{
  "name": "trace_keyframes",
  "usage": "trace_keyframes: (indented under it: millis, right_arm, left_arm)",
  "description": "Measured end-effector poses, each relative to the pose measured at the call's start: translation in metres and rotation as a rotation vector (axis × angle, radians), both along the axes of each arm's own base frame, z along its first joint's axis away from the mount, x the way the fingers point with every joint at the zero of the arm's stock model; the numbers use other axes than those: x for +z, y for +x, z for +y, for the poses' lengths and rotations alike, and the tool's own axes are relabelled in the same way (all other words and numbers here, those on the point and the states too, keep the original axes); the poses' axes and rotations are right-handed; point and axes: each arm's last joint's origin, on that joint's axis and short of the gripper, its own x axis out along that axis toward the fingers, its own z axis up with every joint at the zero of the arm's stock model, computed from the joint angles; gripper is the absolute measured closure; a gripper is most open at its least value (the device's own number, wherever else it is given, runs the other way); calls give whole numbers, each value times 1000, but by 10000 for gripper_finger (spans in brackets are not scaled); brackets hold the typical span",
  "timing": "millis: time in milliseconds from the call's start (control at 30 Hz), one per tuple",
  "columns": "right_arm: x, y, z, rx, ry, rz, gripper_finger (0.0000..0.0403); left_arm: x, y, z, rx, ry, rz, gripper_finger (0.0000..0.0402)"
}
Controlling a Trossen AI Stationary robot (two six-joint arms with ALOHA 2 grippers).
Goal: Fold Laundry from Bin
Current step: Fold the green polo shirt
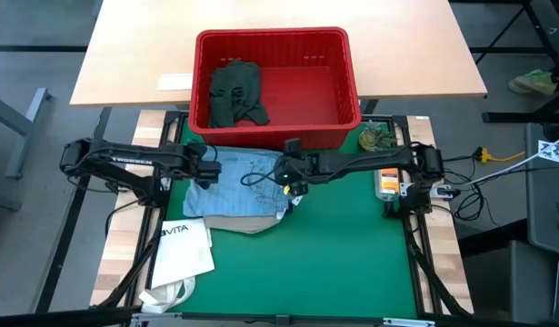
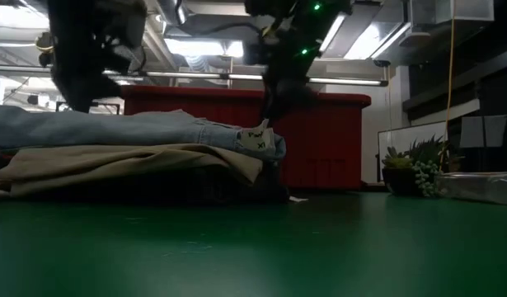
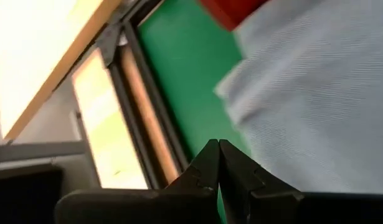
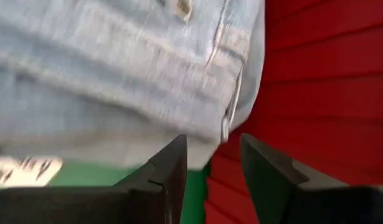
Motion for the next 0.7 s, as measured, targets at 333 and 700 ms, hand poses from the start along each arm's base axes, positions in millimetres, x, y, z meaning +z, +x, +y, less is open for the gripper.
trace_keyframes:
  millis: [333,700]
  right_arm:
    - [38,-28,8,54,91,-12,256]
    - [86,-32,4,158,-206,-154,256]
  left_arm:
    - [42,20,-36,-215,-79,-160,400]
    - [49,40,-65,-363,-20,-391,400]
